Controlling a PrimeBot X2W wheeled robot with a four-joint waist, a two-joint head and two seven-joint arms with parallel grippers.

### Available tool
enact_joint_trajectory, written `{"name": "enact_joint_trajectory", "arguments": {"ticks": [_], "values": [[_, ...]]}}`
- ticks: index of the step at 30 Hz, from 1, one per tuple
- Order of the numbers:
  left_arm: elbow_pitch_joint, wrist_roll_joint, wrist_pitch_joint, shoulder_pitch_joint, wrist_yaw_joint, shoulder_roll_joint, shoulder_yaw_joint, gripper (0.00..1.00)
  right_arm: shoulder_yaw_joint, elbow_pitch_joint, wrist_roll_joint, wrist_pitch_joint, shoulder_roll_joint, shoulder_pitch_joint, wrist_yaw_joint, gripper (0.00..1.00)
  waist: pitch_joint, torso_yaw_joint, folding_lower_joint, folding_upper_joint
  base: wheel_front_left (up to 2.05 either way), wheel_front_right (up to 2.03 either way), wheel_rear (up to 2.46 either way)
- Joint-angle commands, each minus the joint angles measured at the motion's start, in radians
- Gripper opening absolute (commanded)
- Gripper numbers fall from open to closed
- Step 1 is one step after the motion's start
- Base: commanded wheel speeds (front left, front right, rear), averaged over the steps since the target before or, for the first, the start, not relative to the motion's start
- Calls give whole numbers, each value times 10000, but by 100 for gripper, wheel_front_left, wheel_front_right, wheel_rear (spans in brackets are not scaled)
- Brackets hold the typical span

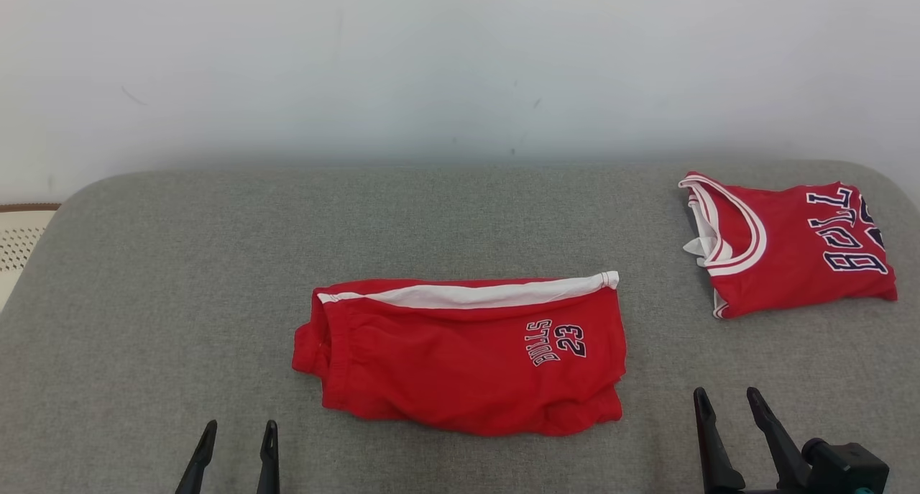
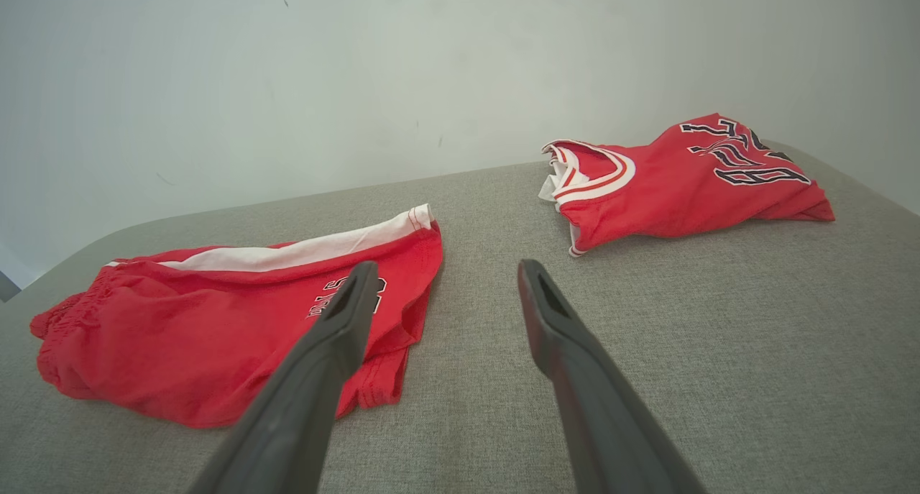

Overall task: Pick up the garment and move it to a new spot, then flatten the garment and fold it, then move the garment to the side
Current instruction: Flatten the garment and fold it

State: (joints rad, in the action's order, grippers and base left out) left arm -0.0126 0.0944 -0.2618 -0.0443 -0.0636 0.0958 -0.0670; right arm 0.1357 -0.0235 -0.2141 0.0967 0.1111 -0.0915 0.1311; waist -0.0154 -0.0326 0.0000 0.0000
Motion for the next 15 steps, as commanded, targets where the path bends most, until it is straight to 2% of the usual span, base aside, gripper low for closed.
{"name": "enact_joint_trajectory", "arguments": {"ticks": [1, 15], "values": [[-3, 81, -40, -171, -36, 75, 14, 100, 1, -9, -35, -5, 22, 30, -6, 100, -4, -9, 0, 0, 0, 0, 0], [9, 177, -40, -178, -76, 72, -85, 100, -134, 222, -7, 18, -112, 215, -6, 100, 23, 65, 0, 0, 0, 0, 0]]}}
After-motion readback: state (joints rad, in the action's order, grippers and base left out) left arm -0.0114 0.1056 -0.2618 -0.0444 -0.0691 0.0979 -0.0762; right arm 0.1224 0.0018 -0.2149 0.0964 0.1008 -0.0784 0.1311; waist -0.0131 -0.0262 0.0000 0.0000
